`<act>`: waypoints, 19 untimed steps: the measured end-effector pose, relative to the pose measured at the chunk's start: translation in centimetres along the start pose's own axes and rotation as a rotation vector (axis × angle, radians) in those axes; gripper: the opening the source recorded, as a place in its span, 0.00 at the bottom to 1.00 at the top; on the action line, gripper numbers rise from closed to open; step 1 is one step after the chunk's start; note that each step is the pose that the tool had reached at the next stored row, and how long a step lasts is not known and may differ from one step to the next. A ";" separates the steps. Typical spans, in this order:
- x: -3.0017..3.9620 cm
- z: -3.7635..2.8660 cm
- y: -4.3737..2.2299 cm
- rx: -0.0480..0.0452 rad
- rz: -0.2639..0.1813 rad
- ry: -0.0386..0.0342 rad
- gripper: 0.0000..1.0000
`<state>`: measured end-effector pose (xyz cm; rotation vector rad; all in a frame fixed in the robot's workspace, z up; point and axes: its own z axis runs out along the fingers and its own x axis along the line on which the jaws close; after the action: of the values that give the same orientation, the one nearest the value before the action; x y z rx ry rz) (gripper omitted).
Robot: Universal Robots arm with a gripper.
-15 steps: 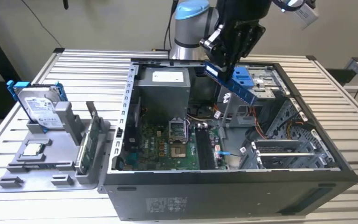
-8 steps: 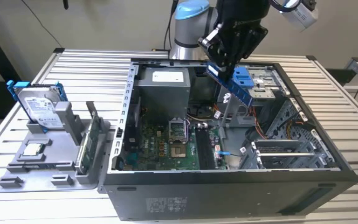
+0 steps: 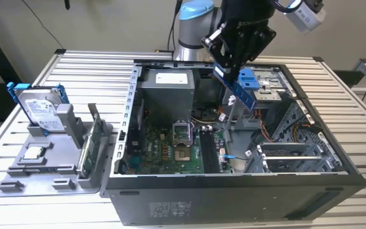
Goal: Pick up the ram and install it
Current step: 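Pick up the ram and move it above insertion slot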
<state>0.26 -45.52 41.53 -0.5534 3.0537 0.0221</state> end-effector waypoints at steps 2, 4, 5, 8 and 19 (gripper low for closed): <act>0.00 0.00 0.01 0.0004 0.012 -0.0001 0.14; 0.00 0.00 0.03 0.0006 0.016 -0.0001 0.14; 0.00 0.00 0.03 0.0006 0.016 -0.0001 0.14; 0.00 0.00 0.04 0.0006 0.016 -0.0001 0.14; -0.32 0.01 -0.07 -0.0064 0.017 0.0174 0.14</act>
<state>0.58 -45.48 41.53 -0.5313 3.0762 0.0277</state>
